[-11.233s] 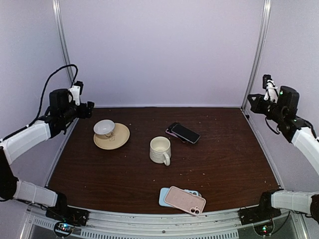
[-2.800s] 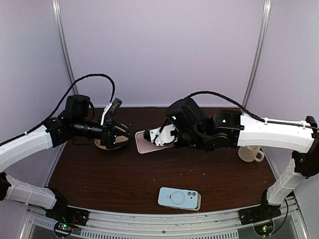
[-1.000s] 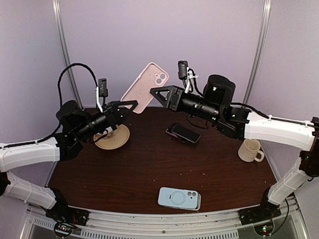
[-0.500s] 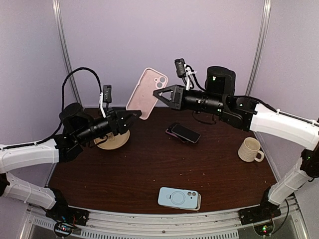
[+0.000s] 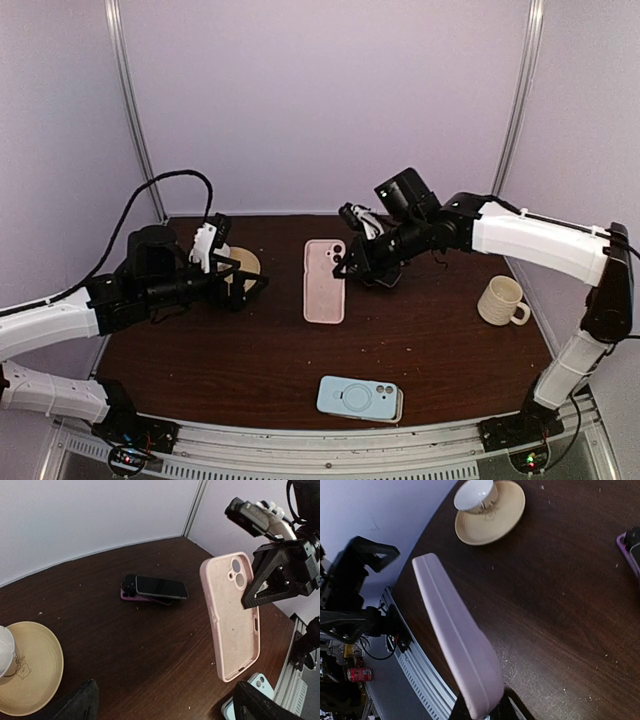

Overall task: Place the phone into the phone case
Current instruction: Pass from the left arm to the right, then place the phone case at the center of the board.

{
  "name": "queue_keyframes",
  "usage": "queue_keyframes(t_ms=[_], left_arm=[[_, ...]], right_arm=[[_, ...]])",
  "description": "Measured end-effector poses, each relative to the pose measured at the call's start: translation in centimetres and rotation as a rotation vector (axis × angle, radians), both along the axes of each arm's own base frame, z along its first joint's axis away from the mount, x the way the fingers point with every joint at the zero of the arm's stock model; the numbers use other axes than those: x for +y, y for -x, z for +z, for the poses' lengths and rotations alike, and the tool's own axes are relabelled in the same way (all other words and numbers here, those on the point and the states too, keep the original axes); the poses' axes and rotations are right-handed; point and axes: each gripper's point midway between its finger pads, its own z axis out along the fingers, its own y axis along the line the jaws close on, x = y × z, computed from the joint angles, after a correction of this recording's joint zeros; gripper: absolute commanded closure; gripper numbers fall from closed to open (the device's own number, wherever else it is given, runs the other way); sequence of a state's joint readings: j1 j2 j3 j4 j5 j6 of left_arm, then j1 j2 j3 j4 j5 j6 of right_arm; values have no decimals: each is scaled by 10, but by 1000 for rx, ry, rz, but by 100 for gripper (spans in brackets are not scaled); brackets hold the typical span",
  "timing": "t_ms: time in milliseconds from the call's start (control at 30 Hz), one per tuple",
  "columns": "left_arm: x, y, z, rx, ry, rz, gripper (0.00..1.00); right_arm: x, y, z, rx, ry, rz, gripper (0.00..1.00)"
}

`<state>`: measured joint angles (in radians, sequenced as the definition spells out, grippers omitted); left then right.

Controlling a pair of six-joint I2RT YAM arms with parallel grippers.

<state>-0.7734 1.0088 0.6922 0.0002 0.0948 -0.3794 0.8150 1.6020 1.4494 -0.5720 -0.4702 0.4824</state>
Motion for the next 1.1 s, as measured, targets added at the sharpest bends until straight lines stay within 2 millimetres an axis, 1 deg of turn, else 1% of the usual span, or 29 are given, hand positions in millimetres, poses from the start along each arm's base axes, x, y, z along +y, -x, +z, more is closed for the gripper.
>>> queue_keyframes(t_ms=[67, 133, 167, 267, 367, 533, 600, 667, 700, 800, 933, 1033, 1100], left_arm=[[2, 0, -11, 20, -39, 6, 3], [4, 0, -21, 40, -75, 10, 3], [6, 0, -27, 51, -93, 12, 3], [8, 1, -35, 64, -127, 13, 2], [9, 1, -37, 61, -143, 13, 2], [11, 1, -41, 58, -170, 10, 3], [12, 1, -42, 54, -182, 13, 2], [14, 1, -43, 50, -192, 15, 2], [14, 1, -43, 49, -195, 15, 2], [15, 1, -44, 47, -203, 17, 3], [16, 0, -45, 46, -207, 21, 2], [16, 0, -46, 48, -211, 23, 3], [16, 0, -46, 48, -212, 23, 2]], right_arm=[[3, -2, -39, 92, 62, 13, 100], [3, -6, -69, 164, 101, 16, 100], [2, -8, -83, 199, 116, 16, 100], [-3, -17, -113, 276, 145, 4, 100], [-8, -23, -131, 323, 158, -8, 100], [-14, -28, -154, 387, 171, -15, 100], [-15, -29, -163, 410, 179, -17, 95], [-17, -29, -170, 424, 188, -23, 92], [-19, -30, -173, 429, 191, -27, 91], [-21, -31, -177, 438, 196, -35, 84], [-26, -36, -190, 450, 222, -57, 78], [-30, -38, -202, 464, 246, -80, 69], [-33, -39, -207, 461, 266, -95, 66]])
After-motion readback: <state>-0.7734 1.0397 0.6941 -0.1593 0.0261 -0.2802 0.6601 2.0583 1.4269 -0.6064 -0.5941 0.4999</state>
